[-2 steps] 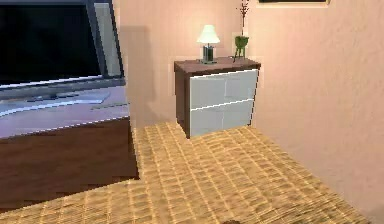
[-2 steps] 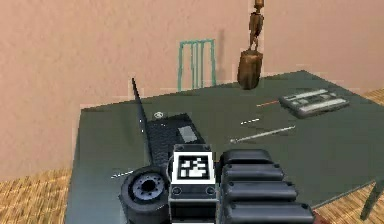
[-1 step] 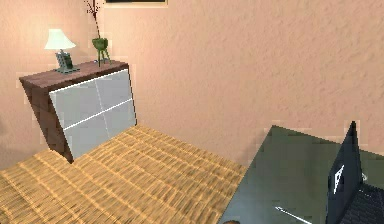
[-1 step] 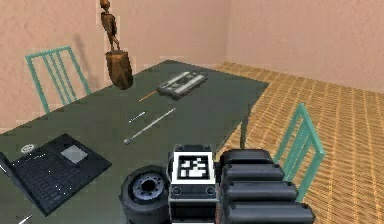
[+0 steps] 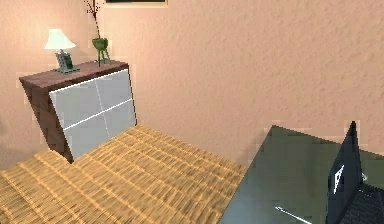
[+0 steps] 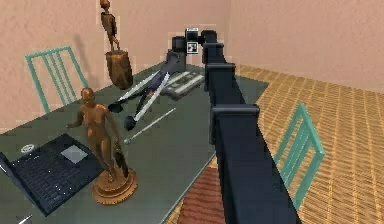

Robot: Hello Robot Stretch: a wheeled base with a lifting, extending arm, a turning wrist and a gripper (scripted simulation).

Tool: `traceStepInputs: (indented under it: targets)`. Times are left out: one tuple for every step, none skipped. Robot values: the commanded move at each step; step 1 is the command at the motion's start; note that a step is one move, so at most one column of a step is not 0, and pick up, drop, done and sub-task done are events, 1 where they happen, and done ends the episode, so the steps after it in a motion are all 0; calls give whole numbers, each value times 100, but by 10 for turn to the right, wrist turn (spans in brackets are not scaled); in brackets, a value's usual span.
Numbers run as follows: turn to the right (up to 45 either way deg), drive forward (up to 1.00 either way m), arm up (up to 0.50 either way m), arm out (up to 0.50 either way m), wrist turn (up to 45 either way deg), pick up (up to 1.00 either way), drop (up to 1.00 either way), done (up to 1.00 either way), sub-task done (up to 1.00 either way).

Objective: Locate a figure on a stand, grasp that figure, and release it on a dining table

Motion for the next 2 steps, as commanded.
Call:
traceStepInputs:
  targets:
    - [0, 0, 0, 0, 450, 0, 0, 0, 0]
    - [0, 0, 0, 0, 450, 0, 0, 0, 0]
